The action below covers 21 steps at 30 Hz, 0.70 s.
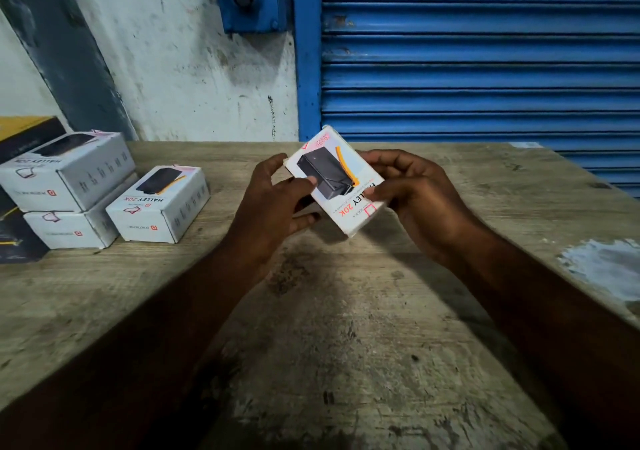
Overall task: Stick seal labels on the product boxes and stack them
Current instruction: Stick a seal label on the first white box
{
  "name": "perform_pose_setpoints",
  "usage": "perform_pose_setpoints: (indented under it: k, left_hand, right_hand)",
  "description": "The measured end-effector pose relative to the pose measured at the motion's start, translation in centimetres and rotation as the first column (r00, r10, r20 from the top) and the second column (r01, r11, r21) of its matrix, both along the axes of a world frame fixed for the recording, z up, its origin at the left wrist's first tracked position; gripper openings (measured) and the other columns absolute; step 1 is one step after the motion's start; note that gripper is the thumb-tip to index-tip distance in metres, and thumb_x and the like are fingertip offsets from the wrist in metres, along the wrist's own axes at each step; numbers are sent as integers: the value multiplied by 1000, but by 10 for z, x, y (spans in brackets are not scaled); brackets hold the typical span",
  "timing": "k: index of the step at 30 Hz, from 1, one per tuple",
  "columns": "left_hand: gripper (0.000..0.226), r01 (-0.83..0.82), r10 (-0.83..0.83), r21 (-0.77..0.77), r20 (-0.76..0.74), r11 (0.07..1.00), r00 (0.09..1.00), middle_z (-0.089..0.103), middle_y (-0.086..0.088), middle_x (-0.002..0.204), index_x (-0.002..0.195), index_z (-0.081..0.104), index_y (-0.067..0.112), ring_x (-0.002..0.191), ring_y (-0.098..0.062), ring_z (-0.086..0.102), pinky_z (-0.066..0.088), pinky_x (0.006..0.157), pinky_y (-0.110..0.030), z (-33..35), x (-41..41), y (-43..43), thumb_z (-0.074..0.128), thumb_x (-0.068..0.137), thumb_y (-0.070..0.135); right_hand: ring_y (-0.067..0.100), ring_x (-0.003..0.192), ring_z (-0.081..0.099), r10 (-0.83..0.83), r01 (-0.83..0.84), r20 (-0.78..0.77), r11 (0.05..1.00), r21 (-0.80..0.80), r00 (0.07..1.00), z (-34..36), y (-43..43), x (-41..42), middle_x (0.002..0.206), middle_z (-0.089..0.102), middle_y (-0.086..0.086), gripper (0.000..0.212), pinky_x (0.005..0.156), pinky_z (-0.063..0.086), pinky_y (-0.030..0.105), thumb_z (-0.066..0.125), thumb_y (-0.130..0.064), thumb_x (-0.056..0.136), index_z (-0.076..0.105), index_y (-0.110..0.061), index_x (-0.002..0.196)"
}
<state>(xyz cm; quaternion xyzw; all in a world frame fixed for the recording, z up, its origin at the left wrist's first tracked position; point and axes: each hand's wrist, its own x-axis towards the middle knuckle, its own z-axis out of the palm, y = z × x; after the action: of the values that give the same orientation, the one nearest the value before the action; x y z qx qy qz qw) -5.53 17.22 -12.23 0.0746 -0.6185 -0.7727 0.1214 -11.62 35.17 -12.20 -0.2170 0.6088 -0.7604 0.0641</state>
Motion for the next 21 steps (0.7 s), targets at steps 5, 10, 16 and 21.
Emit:
perform_pose_setpoints:
  k: [5,10,16,21]
  left_hand:
    - [40,52,-52,-33,-24,998,998,76,-7,111,132,54,18,98,-23,75,62,83,-38,-5,-2,-5,64,95,7]
    - [33,25,-35,-109,-87,994,996,76,-3,108,122,59,17,95,-20,75,61,73,-30,-5,-1,-4,68,93,7]
    - [33,-78,14,-231,-265,970,964,70,3,114,112,60,16,100,-12,73,62,82,-38,-5,3,1,75,86,3]
    - [37,-163,27,-365,-350,917,936,69,8,119,108,60,22,109,-10,69,58,92,-47,-6,5,2,81,79,12]
  right_hand:
    - [22,95,72,-24,26,-54,998,50,998,-1,5,-4,108,76,10,35,78,56,30,64,11,76,70,-8,105]
    - [10,81,69,-157,190,-172,961,199,973,-2,2,0,98,72,1,16,68,56,26,72,0,88,65,-14,93]
    - [0,87,66,-245,360,-404,903,236,881,-1,-1,6,99,68,-17,25,76,57,27,78,-11,87,62,-28,96]
    - [5,94,66,-263,475,-567,839,265,781,-2,-1,12,107,67,-19,33,83,57,38,76,-16,86,59,-29,110]
